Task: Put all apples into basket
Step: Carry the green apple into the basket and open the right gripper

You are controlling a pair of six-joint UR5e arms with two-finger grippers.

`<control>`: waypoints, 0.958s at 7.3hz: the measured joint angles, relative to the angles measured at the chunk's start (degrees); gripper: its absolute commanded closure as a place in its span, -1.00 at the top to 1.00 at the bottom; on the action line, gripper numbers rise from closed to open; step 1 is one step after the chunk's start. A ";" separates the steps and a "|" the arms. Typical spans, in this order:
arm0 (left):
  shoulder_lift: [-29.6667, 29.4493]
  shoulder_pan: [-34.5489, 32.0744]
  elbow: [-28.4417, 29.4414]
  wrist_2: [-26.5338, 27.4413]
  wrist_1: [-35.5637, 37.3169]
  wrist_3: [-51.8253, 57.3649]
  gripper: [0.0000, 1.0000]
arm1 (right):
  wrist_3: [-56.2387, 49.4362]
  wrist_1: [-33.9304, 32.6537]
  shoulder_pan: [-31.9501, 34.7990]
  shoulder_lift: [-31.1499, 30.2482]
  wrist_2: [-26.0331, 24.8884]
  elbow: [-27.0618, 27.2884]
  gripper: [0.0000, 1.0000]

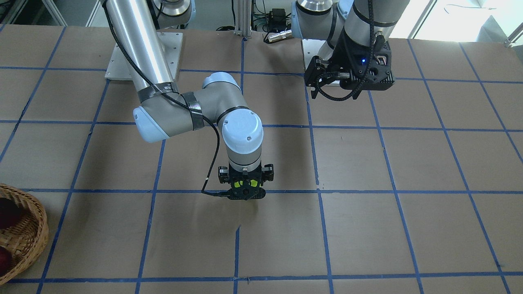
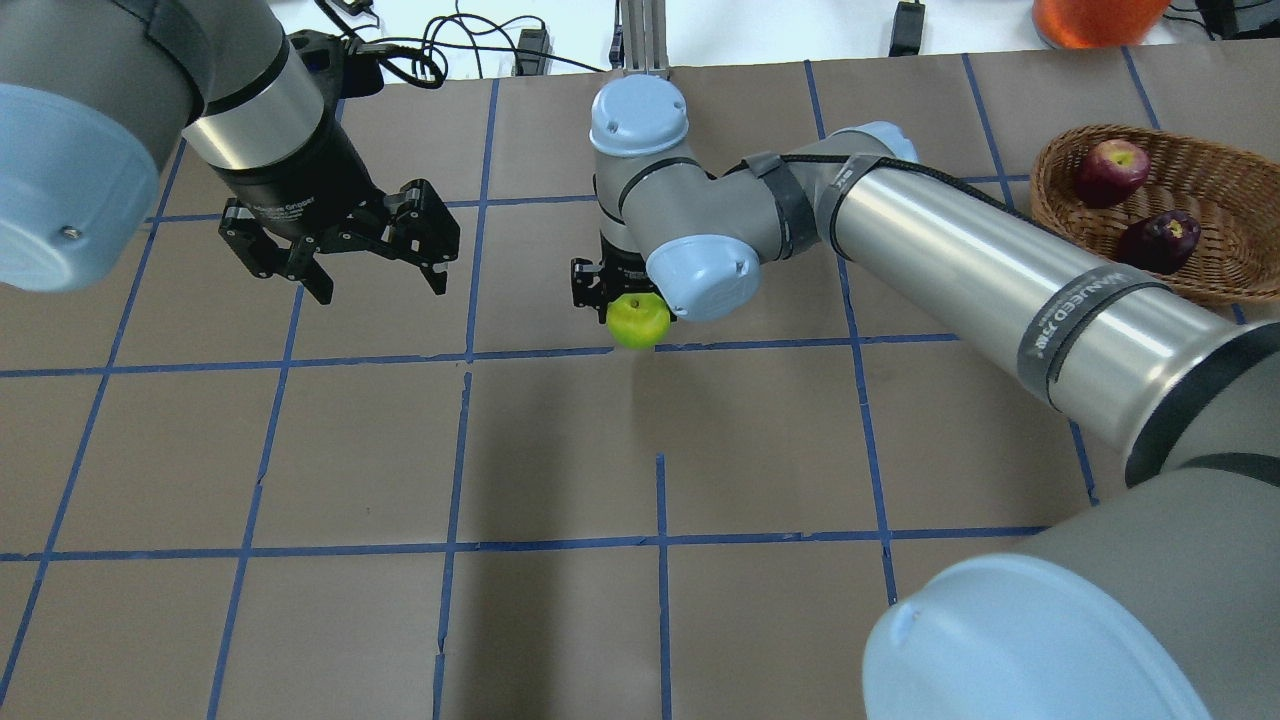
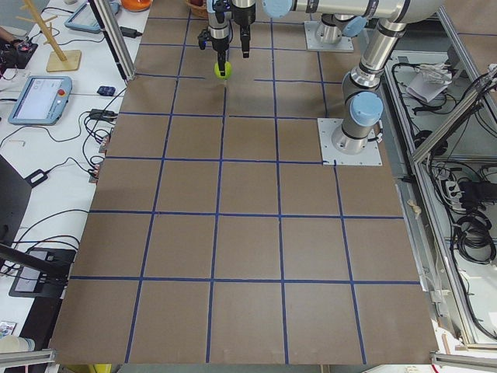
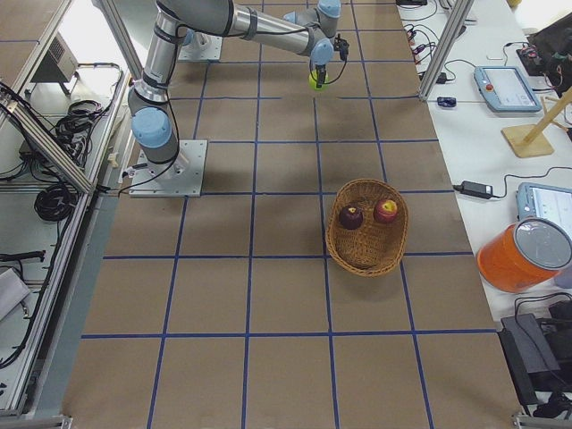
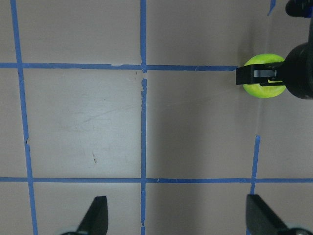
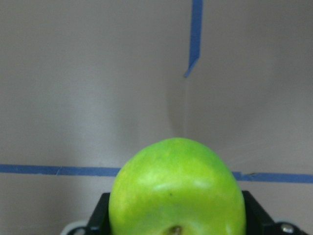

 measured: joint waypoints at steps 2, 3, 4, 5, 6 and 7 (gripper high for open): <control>-0.07 0.00 0.04 -0.04 0.33 0.14 1.00 | -13.11 8.96 -11.63 -2.85 -1.11 -5.06 -0.82; -0.21 0.00 0.04 -0.06 0.63 0.47 1.00 | -22.59 12.08 -19.51 -3.78 -1.70 -6.84 -0.82; -0.39 0.04 0.05 -0.04 1.00 0.72 1.00 | -33.33 13.46 -27.30 -4.13 -2.81 -8.38 -0.85; -0.47 0.16 0.10 -0.07 1.24 0.91 1.00 | -43.92 13.60 -34.23 -3.61 -4.38 -9.82 -0.86; -0.39 0.27 0.08 -0.08 1.36 1.36 1.00 | -52.68 12.74 -40.02 -2.06 -6.34 -11.11 -0.81; -0.31 0.28 0.07 -0.01 1.41 1.99 1.00 | -59.05 10.18 -44.74 0.59 -8.21 -12.29 -0.49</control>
